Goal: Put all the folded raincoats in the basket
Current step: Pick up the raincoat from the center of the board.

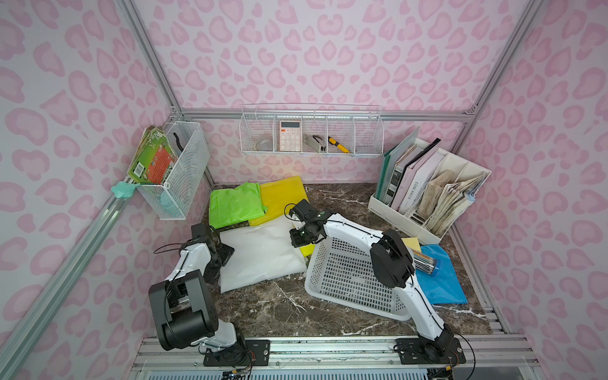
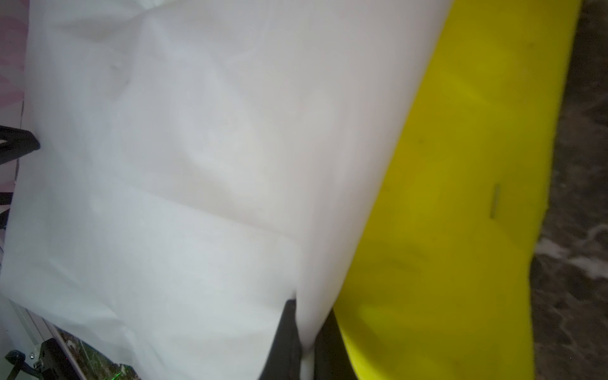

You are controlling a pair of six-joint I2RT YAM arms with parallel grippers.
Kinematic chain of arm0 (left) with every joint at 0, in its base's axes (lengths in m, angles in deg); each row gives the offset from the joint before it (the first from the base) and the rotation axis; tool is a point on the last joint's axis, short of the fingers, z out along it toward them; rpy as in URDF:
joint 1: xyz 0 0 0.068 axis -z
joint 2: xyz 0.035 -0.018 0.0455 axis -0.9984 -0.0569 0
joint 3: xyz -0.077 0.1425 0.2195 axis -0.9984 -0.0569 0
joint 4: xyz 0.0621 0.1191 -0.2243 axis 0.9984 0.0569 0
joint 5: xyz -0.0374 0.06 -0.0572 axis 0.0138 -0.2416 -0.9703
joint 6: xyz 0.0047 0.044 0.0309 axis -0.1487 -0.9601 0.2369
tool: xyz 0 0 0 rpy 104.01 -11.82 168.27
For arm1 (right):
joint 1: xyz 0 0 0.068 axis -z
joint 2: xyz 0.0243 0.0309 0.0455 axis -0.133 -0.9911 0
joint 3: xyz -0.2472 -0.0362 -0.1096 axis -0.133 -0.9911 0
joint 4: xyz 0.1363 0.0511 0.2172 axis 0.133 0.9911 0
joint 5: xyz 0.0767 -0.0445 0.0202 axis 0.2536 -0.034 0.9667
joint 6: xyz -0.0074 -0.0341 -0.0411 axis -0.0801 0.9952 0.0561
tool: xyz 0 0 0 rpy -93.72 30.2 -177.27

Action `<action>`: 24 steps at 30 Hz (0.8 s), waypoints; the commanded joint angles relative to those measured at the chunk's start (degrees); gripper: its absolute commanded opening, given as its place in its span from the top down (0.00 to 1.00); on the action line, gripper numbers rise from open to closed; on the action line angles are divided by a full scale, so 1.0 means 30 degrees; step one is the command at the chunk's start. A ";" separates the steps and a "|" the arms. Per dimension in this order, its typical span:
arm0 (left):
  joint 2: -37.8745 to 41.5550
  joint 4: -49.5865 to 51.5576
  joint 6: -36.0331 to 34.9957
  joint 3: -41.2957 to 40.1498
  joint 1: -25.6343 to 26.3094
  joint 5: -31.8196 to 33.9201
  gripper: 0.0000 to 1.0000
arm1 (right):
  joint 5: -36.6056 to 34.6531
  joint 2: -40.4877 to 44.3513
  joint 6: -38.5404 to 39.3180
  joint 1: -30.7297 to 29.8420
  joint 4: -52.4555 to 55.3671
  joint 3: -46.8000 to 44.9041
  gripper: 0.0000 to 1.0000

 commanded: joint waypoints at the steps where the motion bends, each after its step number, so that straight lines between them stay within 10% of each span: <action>1: -0.0280 -0.2368 -0.0926 -0.0356 -0.0044 -0.1125 0.05 | 0.0134 -0.0040 0.0036 0.0146 0.0912 0.0161 1.00; 12: -0.4498 -0.2113 -0.1372 0.0720 -0.0096 -0.4117 0.38 | 0.0091 0.0659 -0.0321 0.0330 0.0657 -0.0706 1.00; 19: -0.4404 -0.2236 -0.1351 0.0566 -0.0095 -0.4928 0.96 | 0.0429 0.0948 -0.0528 0.0321 0.0204 -0.1119 1.00; 24: -0.3797 -0.1776 -0.1140 0.0679 -0.0115 -0.5762 1.00 | 0.0959 0.1094 -0.0447 0.0402 -0.0597 -0.1216 1.00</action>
